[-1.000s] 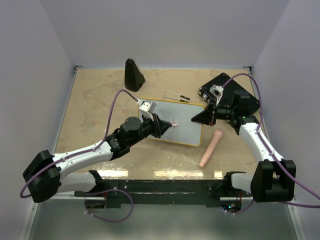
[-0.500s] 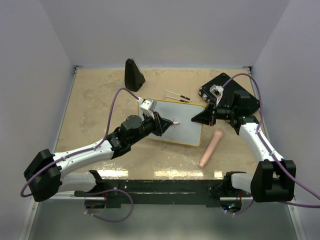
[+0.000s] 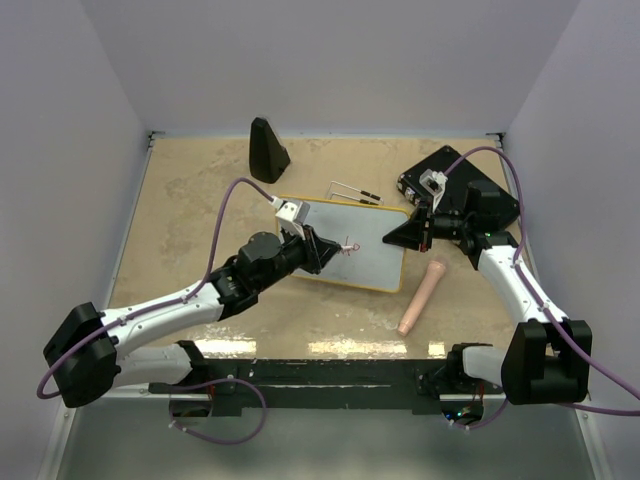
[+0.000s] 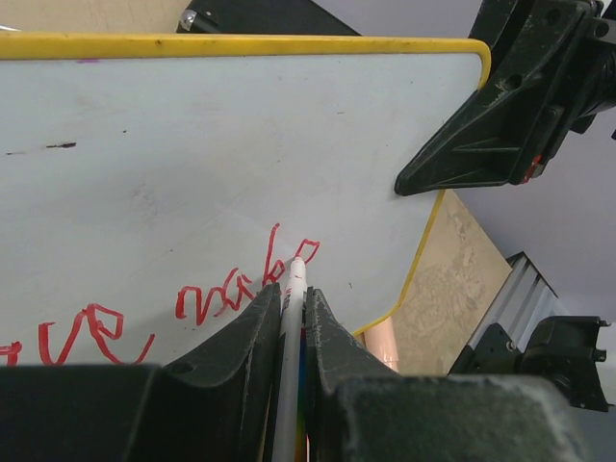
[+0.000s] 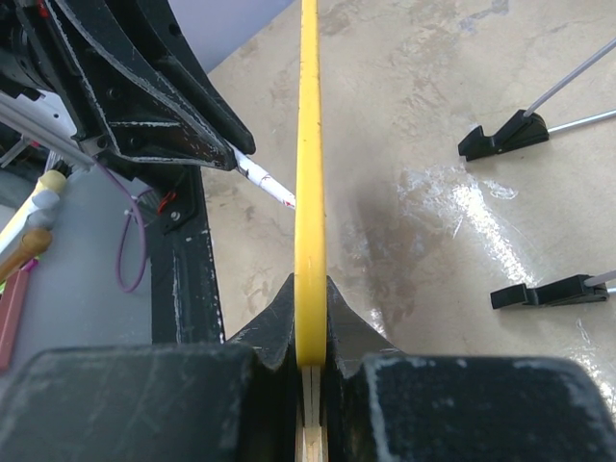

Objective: Write a sentence on the whiteboard

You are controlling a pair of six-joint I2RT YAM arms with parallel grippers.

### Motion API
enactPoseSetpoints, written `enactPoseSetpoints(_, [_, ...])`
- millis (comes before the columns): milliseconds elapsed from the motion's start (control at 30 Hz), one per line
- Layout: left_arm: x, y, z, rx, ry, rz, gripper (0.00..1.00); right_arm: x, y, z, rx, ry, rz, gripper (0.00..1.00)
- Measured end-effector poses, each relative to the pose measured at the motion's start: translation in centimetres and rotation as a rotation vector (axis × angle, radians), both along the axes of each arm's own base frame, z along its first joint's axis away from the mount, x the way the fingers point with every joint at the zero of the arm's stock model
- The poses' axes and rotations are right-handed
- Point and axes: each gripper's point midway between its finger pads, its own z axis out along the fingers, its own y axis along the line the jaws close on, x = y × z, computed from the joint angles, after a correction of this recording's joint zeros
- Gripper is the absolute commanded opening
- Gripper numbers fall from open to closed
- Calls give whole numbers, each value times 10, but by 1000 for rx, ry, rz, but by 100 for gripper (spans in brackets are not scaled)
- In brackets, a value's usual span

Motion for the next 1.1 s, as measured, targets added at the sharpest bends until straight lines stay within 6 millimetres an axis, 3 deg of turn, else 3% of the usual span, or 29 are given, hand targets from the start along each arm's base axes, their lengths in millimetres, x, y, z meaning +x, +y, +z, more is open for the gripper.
enactPoseSetpoints(667, [-9, -8, -25, 51, 56, -66, 0, 1, 0, -1, -6, -8, -5, 0])
enactPoseSetpoints(867, [-10, -11, -18, 26, 44, -85, 0, 0, 0, 0, -3, -7, 0, 0])
enactPoseSetpoints(1100, [-15, -2, 5, -81, 0, -122, 0, 0, 0, 0, 0, -7, 3, 0])
